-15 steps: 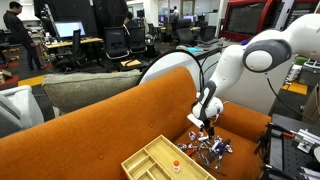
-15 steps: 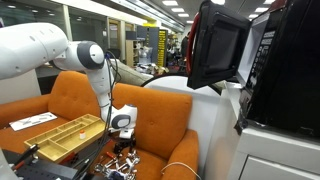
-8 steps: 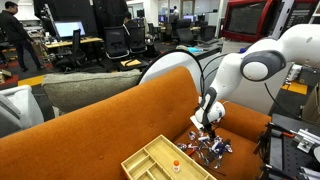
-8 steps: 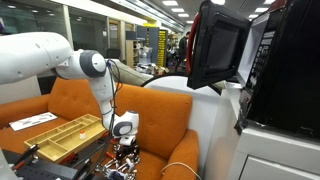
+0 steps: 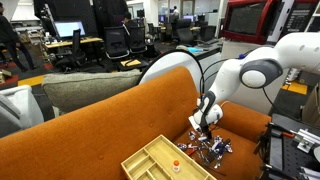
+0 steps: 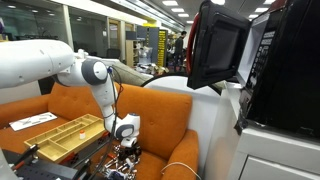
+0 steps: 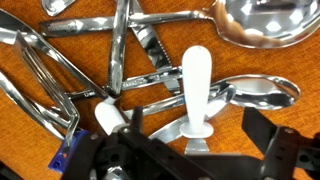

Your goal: Put the white fork on the tray

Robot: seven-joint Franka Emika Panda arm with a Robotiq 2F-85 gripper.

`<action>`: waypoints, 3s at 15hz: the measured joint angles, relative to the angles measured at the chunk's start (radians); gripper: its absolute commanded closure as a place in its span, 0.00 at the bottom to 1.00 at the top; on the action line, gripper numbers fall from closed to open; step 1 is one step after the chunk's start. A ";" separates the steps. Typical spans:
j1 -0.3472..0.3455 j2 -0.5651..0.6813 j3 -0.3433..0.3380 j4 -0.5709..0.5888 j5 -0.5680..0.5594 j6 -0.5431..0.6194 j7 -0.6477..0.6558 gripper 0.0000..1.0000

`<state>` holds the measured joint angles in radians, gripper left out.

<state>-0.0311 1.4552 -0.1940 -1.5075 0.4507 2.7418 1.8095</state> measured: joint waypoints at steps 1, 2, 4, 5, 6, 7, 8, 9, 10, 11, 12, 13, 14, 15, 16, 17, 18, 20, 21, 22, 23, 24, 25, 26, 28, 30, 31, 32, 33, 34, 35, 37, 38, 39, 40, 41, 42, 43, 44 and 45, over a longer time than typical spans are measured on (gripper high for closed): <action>0.000 0.010 0.000 0.011 -0.003 -0.001 0.007 0.00; 0.000 0.015 0.000 0.018 -0.007 -0.001 0.012 0.00; 0.000 0.016 0.000 0.019 -0.013 -0.001 0.015 0.08; 0.000 0.016 0.000 0.020 -0.016 -0.001 0.015 0.26; 0.000 0.016 0.000 0.023 -0.023 -0.001 0.015 0.34; 0.000 0.016 0.000 0.025 -0.030 0.000 0.015 0.41; 0.000 0.016 0.001 0.026 -0.036 0.000 0.015 0.48; 0.000 0.016 0.002 0.028 -0.044 0.000 0.015 0.55; 0.000 0.016 0.004 0.028 -0.050 -0.001 0.015 0.62; 0.000 0.017 0.005 0.028 -0.054 -0.001 0.015 0.69; -0.001 0.017 0.007 0.028 -0.057 -0.002 0.014 0.76; -0.001 0.018 0.009 0.028 -0.062 -0.003 0.014 0.83; -0.002 0.019 0.012 0.028 -0.066 -0.004 0.013 0.90; -0.003 0.019 0.014 0.028 -0.068 -0.005 0.013 0.96; -0.004 0.019 0.016 0.028 -0.069 -0.005 0.012 0.98; -0.005 0.019 0.017 0.028 -0.069 -0.005 0.011 0.94; -0.006 0.019 0.018 0.028 -0.069 -0.005 0.010 0.94; -0.011 0.019 0.020 0.028 -0.070 -0.005 0.010 0.94; -0.015 0.019 0.020 0.028 -0.070 -0.005 0.009 0.94; -0.019 0.019 0.021 0.028 -0.070 -0.005 0.009 0.94; -0.024 0.019 0.021 0.028 -0.069 -0.005 0.009 0.94; -0.028 0.019 0.021 0.029 -0.069 -0.004 0.008 0.94; -0.032 0.019 0.021 0.029 -0.070 0.001 0.004 0.94; -0.034 0.018 0.021 0.029 -0.072 0.010 -0.010 0.94; -0.032 0.011 0.021 0.021 -0.095 0.035 -0.067 0.94; -0.022 -0.014 0.018 -0.014 -0.132 0.073 -0.133 0.94; -0.012 -0.035 0.013 -0.043 -0.147 0.095 -0.165 0.94; 0.002 -0.060 0.006 -0.076 -0.160 0.119 -0.194 0.94; 0.021 -0.091 -0.004 -0.114 -0.172 0.146 -0.221 0.94; 0.044 -0.124 -0.014 -0.154 -0.180 0.173 -0.247 0.94; 0.071 -0.161 -0.026 -0.195 -0.187 0.201 -0.271 0.94; 0.131 -0.232 -0.049 -0.274 -0.192 0.260 -0.316 0.94; 0.161 -0.265 -0.060 -0.308 -0.194 0.289 -0.338 0.94; 0.191 -0.296 -0.071 -0.339 -0.194 0.317 -0.360 0.94; 0.221 -0.324 -0.084 -0.368 -0.196 0.346 -0.383 0.94; 0.256 -0.350 -0.102 -0.398 -0.196 0.381 -0.405 0.94; 0.288 -0.372 -0.118 -0.426 -0.196 0.419 -0.427 0.94; 0.318 -0.390 -0.129 -0.452 -0.196 0.454 -0.454 0.94; 0.345 -0.406 -0.137 -0.476 -0.196 0.487 -0.483 0.94; 0.369 -0.418 -0.141 -0.498 -0.196 0.522 -0.516 0.94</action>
<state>0.3383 1.0371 -0.3346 -2.0050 0.2551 3.2638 1.2937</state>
